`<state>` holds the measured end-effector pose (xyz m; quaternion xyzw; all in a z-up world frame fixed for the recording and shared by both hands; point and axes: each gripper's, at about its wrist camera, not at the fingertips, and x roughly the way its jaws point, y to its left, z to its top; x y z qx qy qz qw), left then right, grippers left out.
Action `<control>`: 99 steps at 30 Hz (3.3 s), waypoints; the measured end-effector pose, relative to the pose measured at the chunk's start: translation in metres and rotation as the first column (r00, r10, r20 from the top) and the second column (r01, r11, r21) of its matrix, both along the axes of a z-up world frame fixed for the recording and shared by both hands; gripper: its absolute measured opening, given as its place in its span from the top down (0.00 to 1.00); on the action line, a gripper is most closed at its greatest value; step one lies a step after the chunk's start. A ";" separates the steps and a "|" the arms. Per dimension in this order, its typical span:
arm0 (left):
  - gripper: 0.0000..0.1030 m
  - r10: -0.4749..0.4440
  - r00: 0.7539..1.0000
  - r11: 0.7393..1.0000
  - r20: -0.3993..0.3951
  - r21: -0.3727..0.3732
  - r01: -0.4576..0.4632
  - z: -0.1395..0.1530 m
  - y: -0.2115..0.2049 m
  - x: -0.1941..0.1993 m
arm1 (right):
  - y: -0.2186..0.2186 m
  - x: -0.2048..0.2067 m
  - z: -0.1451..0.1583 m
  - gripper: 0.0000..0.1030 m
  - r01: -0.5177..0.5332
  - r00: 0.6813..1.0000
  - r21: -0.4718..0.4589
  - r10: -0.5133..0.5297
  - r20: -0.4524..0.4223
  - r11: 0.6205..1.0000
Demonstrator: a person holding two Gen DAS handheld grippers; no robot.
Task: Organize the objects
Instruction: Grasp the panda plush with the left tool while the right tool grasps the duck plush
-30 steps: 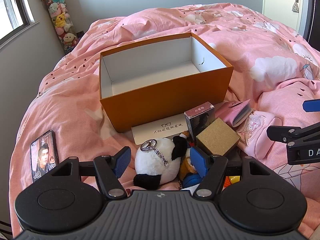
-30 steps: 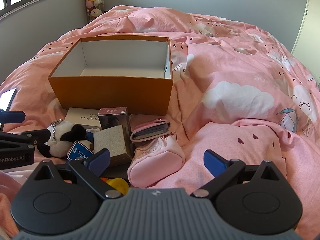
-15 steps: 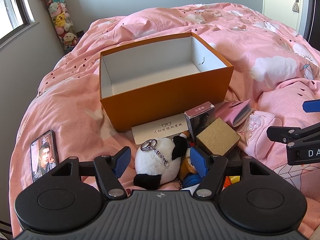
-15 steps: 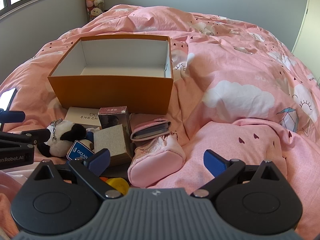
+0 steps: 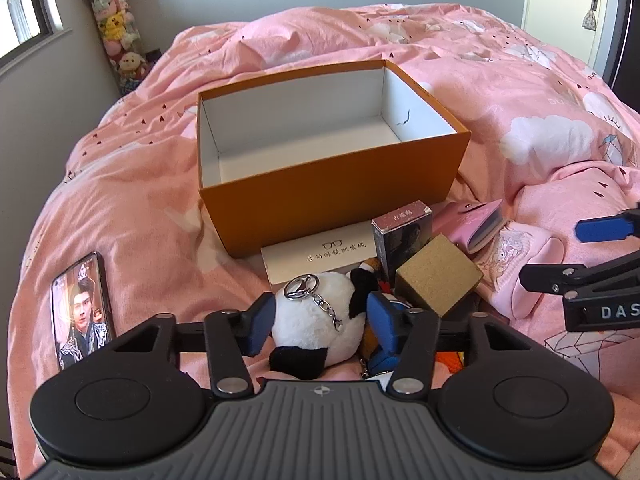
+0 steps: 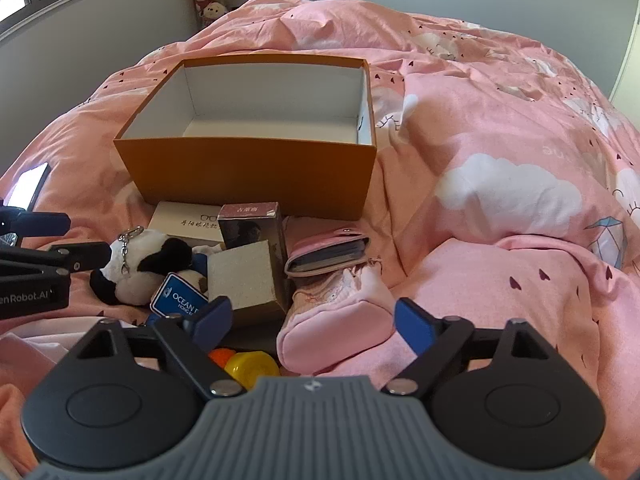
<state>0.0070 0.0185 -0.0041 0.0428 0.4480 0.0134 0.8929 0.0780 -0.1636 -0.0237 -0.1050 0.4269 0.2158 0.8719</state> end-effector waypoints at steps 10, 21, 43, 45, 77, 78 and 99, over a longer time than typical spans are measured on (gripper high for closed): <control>0.65 -0.064 0.993 0.988 -0.095 -0.145 0.050 -0.005 0.032 0.013 | 0.025 0.026 -0.010 0.73 -0.132 0.984 0.028 0.134 -0.120 0.991; 0.46 -0.203 0.971 0.979 -0.129 -0.021 0.202 -0.022 0.010 0.039 | 0.068 0.052 -0.020 0.81 -0.235 0.943 0.083 0.248 -0.222 0.968; 0.54 -0.211 0.961 0.977 -0.180 -0.084 0.198 -0.042 0.034 0.057 | 0.084 0.065 -0.022 0.77 -0.280 0.909 0.118 0.302 -0.288 0.953; 0.54 -0.181 0.968 0.981 -0.174 -0.098 0.166 -0.039 0.040 0.051 | 0.091 0.060 -0.023 0.77 -0.303 0.891 0.127 0.328 -0.314 0.945; 0.82 -0.049 0.990 0.973 -0.134 -0.231 0.017 -0.014 0.088 0.053 | 0.136 0.067 -0.037 0.70 -0.360 0.866 0.069 0.361 -0.347 0.930; 0.82 -0.053 0.989 0.974 -0.136 -0.228 0.021 -0.014 0.088 0.054 | 0.136 0.066 -0.031 0.70 -0.361 0.873 0.074 0.365 -0.325 0.930; 0.61 -0.409 0.856 0.911 -0.317 -0.091 0.402 -0.025 0.037 0.103 | 0.145 0.083 -0.067 0.50 -0.400 0.795 0.038 0.367 -0.483 0.916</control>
